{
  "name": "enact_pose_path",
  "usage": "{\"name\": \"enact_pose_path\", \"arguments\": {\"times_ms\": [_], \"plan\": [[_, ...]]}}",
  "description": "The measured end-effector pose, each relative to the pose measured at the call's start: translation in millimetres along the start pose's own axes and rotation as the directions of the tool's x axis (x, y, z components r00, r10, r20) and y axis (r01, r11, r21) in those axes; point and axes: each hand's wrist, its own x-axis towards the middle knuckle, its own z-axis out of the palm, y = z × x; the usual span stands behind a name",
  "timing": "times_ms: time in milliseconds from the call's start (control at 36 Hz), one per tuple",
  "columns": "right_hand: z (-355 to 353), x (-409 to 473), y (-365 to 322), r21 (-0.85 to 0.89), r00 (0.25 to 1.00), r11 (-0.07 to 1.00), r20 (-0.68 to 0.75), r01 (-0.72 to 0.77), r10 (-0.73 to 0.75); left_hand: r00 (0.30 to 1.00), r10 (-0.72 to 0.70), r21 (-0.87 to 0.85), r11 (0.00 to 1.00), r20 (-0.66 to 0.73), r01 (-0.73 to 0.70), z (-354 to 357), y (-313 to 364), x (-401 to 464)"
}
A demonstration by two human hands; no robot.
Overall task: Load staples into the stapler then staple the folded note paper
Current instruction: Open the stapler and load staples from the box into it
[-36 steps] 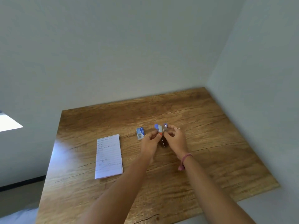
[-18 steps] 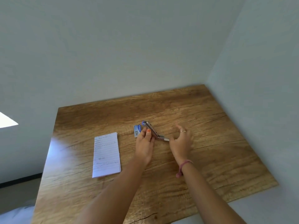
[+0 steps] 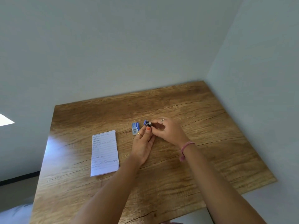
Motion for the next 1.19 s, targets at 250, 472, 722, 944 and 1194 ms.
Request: {"name": "enact_pose_path", "arguments": {"times_ms": [250, 472, 722, 944, 1194], "plan": [[-1, 1, -9, -0.144, 0.999, 0.989, 0.035, -0.018, 0.023, 1.000, -0.008, -0.068, 0.998, -0.007, 0.007, -3, 1, 0], [-1, -3, -13, -0.249, 1.000, 0.968, 0.005, 0.014, -0.013, 1.000, 0.016, -0.005, 1.000, -0.023, -0.017, -2, -1, 0], [3, -8, -10, -0.237, 0.999, 0.971, -0.025, 0.040, -0.047, 0.998, 0.052, 0.028, 0.998, -0.043, -0.050, 2, -4, -8], [-9, -20, 12, 0.239, 0.972, 0.960, -0.148, -0.146, 0.184, 0.994, 0.071, -0.092, 0.993, -0.079, -0.078, -2, -3, -23], [-33, -23, 17, 0.771, 0.933, 0.606, -0.047, -0.193, 0.357, 0.985, -0.159, -0.036, 0.987, -0.064, 0.157, 7, 2, -40]]}}
